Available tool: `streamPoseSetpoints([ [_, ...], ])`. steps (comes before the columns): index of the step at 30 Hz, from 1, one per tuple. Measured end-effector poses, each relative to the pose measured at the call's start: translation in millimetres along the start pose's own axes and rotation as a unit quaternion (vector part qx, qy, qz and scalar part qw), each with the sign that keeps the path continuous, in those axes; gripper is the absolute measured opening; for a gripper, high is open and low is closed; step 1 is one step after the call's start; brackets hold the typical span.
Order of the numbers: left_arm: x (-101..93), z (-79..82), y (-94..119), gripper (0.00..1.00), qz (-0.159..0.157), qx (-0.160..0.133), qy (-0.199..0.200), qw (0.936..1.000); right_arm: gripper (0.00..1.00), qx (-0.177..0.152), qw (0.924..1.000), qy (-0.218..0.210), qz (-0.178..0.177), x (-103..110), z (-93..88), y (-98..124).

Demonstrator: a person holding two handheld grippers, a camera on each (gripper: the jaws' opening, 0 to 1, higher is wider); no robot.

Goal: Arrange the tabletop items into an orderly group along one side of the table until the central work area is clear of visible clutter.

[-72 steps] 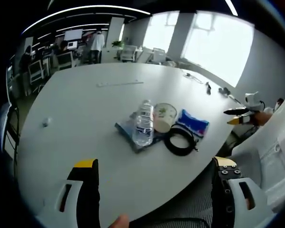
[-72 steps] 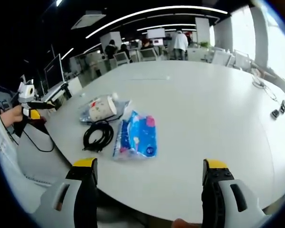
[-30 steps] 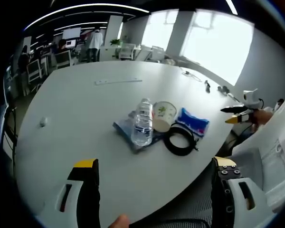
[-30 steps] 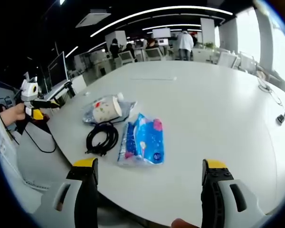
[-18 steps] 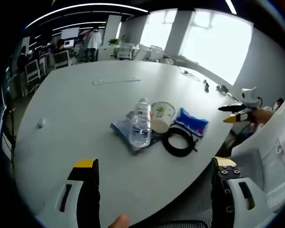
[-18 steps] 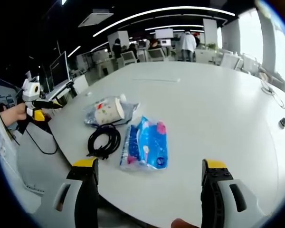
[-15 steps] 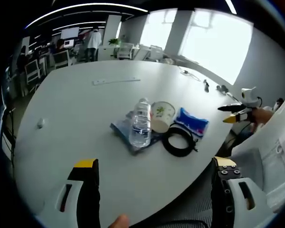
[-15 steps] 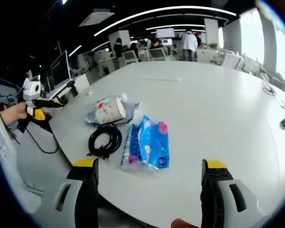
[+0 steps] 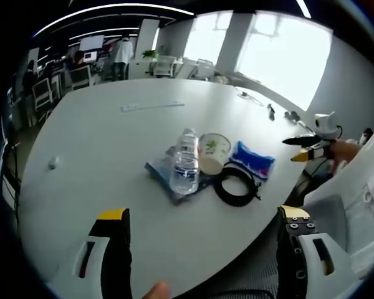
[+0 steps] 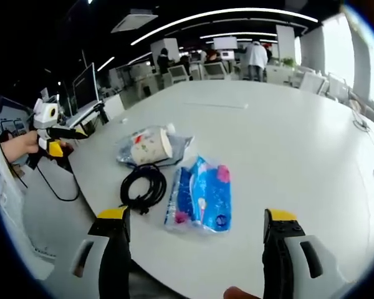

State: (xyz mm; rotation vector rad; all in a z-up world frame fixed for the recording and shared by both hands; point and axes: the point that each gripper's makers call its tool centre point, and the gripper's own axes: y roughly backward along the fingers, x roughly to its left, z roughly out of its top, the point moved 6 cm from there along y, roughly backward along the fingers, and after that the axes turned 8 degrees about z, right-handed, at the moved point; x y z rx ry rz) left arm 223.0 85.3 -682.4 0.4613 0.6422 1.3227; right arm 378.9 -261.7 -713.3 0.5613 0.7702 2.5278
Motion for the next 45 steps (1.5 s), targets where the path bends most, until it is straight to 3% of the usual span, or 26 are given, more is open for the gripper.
streamPoseSetpoints([
  [45,-14.1,13.1,-30,0.92,-0.032,0.002,-0.014,0.9994,0.79,0.015,0.9957,0.059,0.069,23,39.6,-43],
])
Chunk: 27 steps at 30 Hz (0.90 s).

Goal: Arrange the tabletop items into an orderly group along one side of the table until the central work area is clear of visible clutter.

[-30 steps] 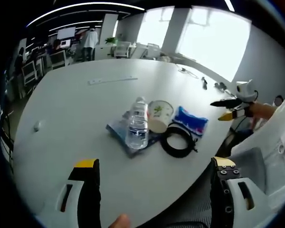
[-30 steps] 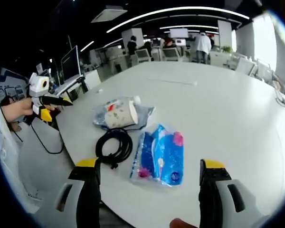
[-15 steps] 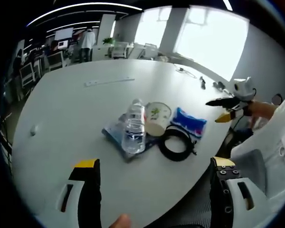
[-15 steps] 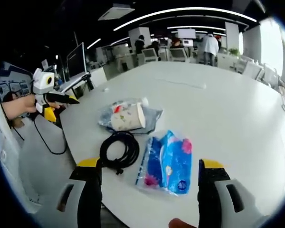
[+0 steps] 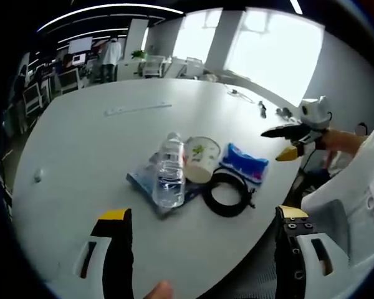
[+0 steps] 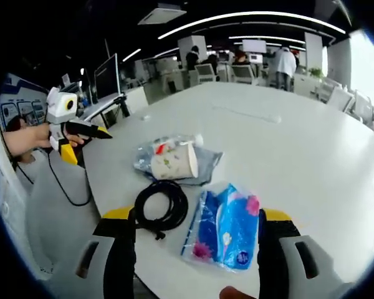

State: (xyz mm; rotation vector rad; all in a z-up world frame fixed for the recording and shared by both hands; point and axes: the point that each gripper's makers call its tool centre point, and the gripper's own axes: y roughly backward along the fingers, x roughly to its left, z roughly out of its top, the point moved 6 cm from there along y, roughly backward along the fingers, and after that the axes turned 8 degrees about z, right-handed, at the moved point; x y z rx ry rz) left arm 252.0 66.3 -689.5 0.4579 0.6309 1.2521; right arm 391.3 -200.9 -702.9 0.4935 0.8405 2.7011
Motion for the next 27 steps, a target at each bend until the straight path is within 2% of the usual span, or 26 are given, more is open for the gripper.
streamPoseSetpoints([
  [24,-1.8,10.6,-9,0.89,-0.009,-0.015,0.013,0.9998,0.76,-0.006,0.9998,-0.003,0.017,-1,12.3,-16],
  [27,-4.6,14.8,-12,0.89,-0.015,-0.028,0.028,0.9991,0.75,-0.010,0.9997,-0.009,0.020,0,13.8,-18],
])
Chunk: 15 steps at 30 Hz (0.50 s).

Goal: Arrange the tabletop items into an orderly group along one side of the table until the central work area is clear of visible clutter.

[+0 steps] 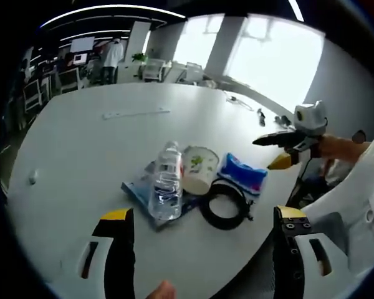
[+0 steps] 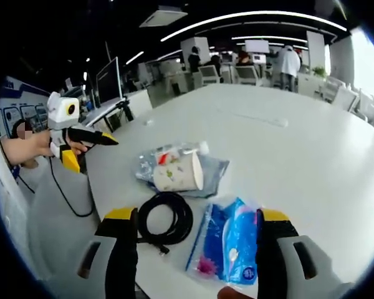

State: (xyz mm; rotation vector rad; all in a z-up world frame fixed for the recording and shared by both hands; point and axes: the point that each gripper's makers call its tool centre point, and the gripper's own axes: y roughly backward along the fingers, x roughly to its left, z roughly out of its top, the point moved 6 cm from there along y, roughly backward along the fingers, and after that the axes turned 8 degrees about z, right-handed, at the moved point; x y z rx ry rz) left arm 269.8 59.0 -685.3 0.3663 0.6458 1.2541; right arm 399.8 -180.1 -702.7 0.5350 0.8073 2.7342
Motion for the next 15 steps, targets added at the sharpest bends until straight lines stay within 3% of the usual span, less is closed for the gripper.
streamPoseSetpoints([
  [15,-20.9,6.7,-26,0.85,-0.017,0.012,-0.027,0.9994,0.67,-0.018,0.9994,-0.012,0.026,3,11.1,-14],
])
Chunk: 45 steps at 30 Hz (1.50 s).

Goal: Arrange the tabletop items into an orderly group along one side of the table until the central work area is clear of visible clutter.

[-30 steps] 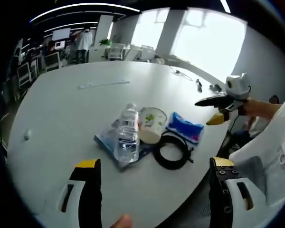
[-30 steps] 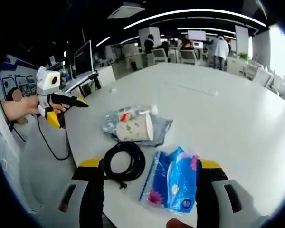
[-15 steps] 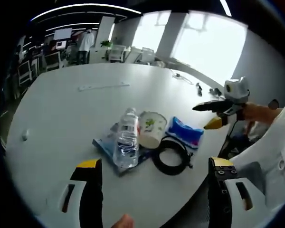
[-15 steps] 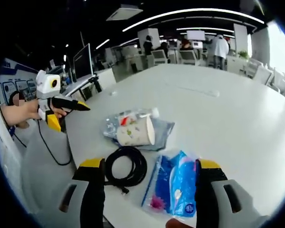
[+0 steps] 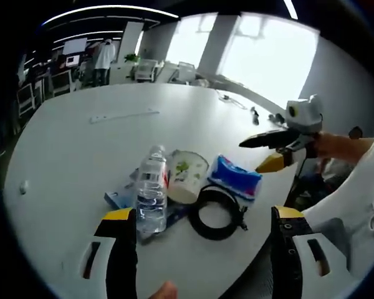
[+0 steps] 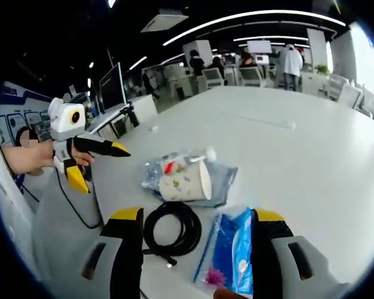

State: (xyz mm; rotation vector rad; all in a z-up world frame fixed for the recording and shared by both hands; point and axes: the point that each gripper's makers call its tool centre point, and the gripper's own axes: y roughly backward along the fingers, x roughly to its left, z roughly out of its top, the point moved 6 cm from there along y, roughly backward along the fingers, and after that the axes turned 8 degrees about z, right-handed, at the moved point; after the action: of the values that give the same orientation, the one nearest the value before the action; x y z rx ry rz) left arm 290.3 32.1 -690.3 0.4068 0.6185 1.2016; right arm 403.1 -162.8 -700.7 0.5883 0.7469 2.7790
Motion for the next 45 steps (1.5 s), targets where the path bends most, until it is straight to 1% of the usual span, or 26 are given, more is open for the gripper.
streamPoseSetpoints([
  [3,-2.8,2.2,-4,0.84,-0.004,-0.001,-0.004,1.0000,0.65,-0.008,0.9999,-0.010,0.004,-1,2.8,-2],
  [9,-9.3,5.1,-14,0.83,-0.011,0.002,-0.008,0.9999,0.60,-0.020,0.9994,-0.023,0.013,-3,10.1,-9],
  [17,-13.1,7.3,-26,0.82,-0.013,0.008,-0.011,0.9998,0.59,-0.031,0.9987,-0.033,0.022,-6,20.3,-19],
  [25,-16.7,8.9,-34,0.80,-0.016,0.016,-0.017,0.9996,0.59,-0.024,0.9988,-0.029,0.030,-9,25.6,-29],
  [33,-20.6,7.6,-44,0.79,-0.022,0.024,-0.016,0.9993,0.58,-0.011,0.9987,-0.030,0.040,-11,25.8,-43],
  [36,-20.1,6.4,-47,0.79,-0.020,0.031,-0.016,0.9992,0.58,-0.005,0.9988,-0.021,0.044,-10,28.5,-46],
  [42,-17.7,7.0,-51,0.78,-0.020,0.035,-0.020,0.9990,0.57,-0.006,0.9985,-0.022,0.050,-10,33.8,-55],
  [45,-17.0,6.5,-54,0.77,-0.021,0.045,-0.025,0.9984,0.57,-0.001,0.9984,-0.021,0.053,-11,33.0,-59],
])
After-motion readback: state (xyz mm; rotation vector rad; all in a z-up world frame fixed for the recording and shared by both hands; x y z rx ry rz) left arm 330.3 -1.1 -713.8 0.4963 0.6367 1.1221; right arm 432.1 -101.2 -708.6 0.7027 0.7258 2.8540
